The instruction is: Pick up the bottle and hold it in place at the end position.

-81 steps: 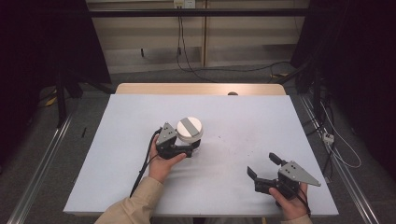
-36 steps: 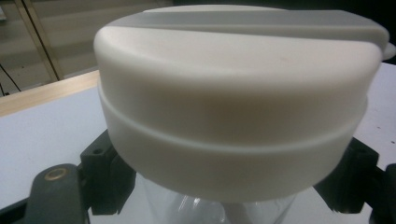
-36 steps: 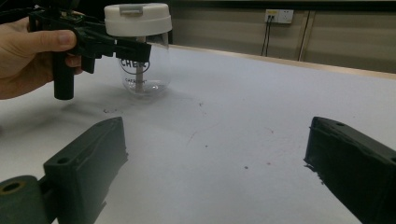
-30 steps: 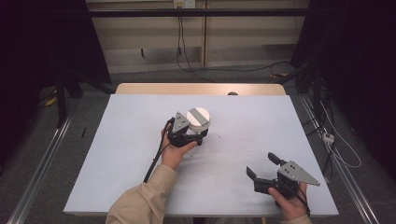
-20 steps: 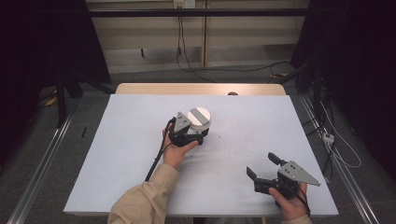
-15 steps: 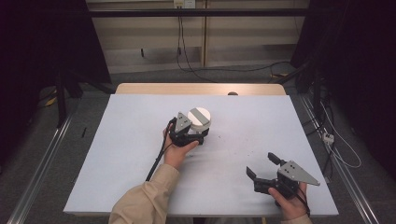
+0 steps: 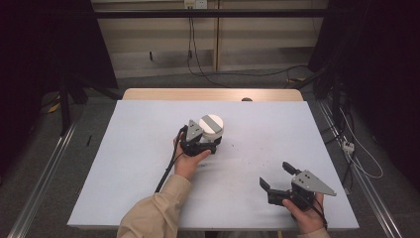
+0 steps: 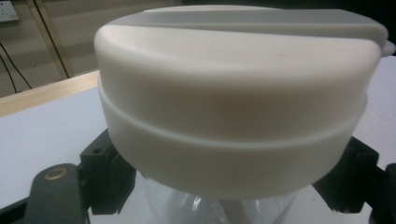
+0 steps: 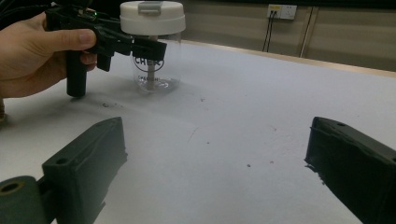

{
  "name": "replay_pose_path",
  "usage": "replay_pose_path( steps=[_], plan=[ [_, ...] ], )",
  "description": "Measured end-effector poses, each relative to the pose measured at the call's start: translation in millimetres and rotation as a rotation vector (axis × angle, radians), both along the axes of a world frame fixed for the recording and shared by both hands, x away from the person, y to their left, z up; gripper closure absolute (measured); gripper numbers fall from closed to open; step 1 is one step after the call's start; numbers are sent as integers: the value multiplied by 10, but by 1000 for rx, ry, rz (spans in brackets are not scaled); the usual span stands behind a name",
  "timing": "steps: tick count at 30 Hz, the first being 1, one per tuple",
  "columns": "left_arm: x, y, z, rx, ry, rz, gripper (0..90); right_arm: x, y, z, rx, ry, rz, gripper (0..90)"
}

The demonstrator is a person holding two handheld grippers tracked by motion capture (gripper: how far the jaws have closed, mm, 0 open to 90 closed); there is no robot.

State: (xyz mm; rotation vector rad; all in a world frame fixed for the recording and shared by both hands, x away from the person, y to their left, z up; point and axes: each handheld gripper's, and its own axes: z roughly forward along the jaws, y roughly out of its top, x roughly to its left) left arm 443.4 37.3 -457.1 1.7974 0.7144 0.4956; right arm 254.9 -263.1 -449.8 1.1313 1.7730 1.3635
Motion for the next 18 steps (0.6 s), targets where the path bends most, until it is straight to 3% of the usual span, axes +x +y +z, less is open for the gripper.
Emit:
replay_pose_path(
  steps=[6, 11, 18],
  plan=[
    [-6, 22, -29, -26, 3, -2, 184, 93, 77, 26, -8, 22, 6, 37],
    [-14, 19, -26, -15, -4, 2, 184, 205, 203, 49, -30, 51, 22, 47],
    [-18, 18, -28, -17, -4, 3, 185, 395, 381, 83, -10, 82, 54, 109]
  ],
)
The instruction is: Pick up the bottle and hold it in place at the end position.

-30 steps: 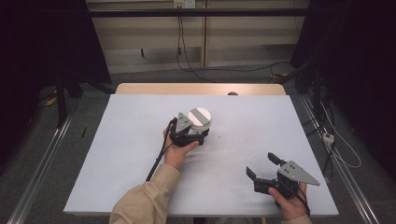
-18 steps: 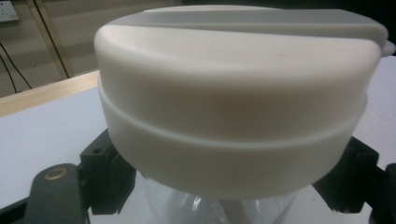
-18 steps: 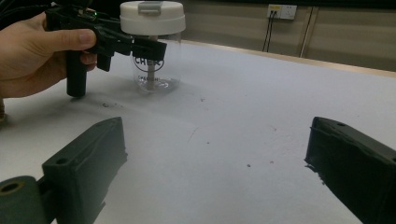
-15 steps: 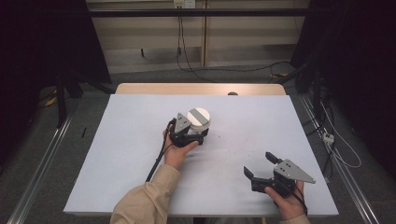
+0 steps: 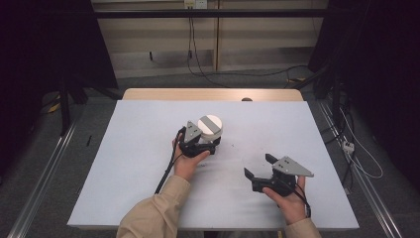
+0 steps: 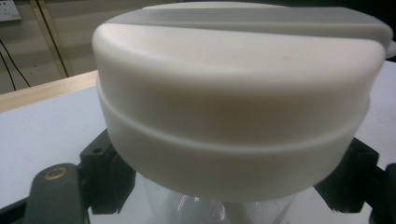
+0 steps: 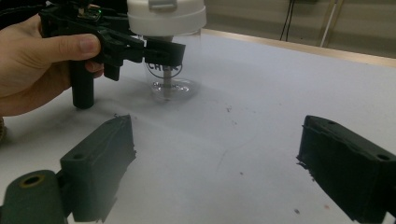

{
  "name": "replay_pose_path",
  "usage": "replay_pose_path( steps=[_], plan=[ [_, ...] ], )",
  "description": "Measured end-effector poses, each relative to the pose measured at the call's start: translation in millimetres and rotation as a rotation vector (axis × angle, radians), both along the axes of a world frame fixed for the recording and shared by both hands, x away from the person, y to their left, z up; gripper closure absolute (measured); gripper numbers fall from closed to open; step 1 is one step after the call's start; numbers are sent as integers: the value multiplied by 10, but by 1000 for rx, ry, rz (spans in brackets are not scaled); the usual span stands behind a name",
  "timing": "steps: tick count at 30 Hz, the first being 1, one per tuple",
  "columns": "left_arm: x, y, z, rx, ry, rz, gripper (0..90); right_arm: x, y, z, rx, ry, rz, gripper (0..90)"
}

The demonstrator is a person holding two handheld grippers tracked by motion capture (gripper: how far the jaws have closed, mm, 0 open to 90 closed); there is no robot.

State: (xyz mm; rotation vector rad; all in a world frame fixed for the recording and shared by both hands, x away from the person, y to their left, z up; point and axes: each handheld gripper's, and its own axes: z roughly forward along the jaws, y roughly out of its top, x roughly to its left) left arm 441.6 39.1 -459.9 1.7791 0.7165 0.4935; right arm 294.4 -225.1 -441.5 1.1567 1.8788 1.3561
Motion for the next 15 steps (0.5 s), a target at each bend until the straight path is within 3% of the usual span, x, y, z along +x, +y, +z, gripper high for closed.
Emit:
replay_pose_path(
  steps=[6, 15],
  plan=[
    [1, 4, -2, 3, -3, -1, 185, 126, 132, 6, 14, 5, 17, 121],
    [0, 0, -3, 6, -4, -1, 185, 258, 249, 65, -16, 5, 40, 127]
  ],
)
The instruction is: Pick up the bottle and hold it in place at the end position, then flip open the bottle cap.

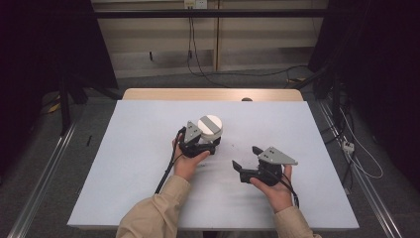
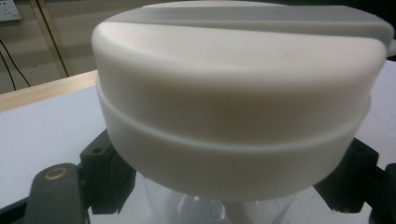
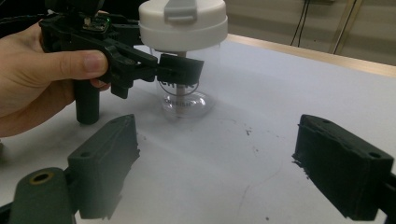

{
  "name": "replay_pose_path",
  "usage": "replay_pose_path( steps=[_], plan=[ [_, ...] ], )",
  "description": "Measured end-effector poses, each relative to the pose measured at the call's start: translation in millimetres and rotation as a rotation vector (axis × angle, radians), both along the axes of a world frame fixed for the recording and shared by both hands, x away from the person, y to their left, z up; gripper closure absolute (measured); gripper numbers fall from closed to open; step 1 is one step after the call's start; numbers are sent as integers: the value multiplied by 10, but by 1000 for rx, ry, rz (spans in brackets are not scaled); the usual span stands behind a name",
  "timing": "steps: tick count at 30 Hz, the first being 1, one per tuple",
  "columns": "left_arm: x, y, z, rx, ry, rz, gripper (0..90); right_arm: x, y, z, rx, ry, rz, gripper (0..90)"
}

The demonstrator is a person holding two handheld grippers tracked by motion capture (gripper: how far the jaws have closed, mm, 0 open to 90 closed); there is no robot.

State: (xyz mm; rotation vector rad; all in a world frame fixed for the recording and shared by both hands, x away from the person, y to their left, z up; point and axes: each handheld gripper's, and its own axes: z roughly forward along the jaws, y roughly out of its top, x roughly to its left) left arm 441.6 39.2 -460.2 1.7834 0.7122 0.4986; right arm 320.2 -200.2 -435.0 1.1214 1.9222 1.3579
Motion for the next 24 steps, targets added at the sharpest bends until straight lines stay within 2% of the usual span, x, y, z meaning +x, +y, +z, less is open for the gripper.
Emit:
replay_pose_path(
  steps=[14, 19, 22, 24],
  plan=[
    [-3, -1, 0, 5, 0, 2, 186, 138, 154, 53, -6, 16, 28, 150],
    [-4, -3, 0, 6, 0, 2, 185, 184, 211, 84, -4, 21, 40, 225],
    [-4, -3, -1, 6, 0, 3, 186, 218, 249, 111, -8, 21, 48, 301],
    [-4, -4, -1, 4, 3, 3, 186, 243, 264, 132, -7, 25, 59, 387]
  ],
)
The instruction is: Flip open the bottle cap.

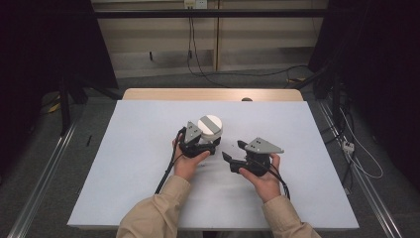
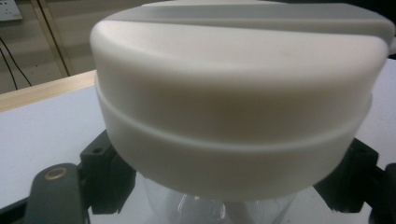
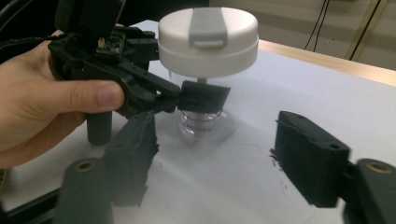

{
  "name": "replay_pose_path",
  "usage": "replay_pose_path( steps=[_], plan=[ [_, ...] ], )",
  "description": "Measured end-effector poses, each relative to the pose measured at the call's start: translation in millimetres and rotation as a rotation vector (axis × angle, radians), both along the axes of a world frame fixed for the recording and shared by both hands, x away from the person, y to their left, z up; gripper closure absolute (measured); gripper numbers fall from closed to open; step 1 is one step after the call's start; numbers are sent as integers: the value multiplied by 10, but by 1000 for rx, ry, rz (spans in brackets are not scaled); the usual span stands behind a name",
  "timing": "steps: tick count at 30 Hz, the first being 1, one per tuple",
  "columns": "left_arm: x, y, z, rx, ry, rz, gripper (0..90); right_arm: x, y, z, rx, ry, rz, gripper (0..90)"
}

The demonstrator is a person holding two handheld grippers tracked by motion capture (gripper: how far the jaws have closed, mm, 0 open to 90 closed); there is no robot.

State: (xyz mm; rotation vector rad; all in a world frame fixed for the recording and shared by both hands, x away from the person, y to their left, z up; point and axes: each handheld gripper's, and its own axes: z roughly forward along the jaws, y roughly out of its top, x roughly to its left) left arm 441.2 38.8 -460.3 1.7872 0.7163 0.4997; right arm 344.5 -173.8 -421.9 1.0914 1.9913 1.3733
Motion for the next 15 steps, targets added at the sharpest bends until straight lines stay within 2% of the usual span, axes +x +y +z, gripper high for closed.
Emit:
replay_pose_path(
  steps=[6, 8, 15],
  plan=[
    [-4, -3, -1, 1, -1, 0, 186, 59, 41, 47, -3, 17, 9, 609],
    [-5, -6, -1, 4, -5, 2, 186, 75, 46, 60, 12, 13, 14, 682],
    [-9, -11, -1, 6, -6, 3, 186, 148, 78, 115, 27, 15, 14, 844]
  ],
)
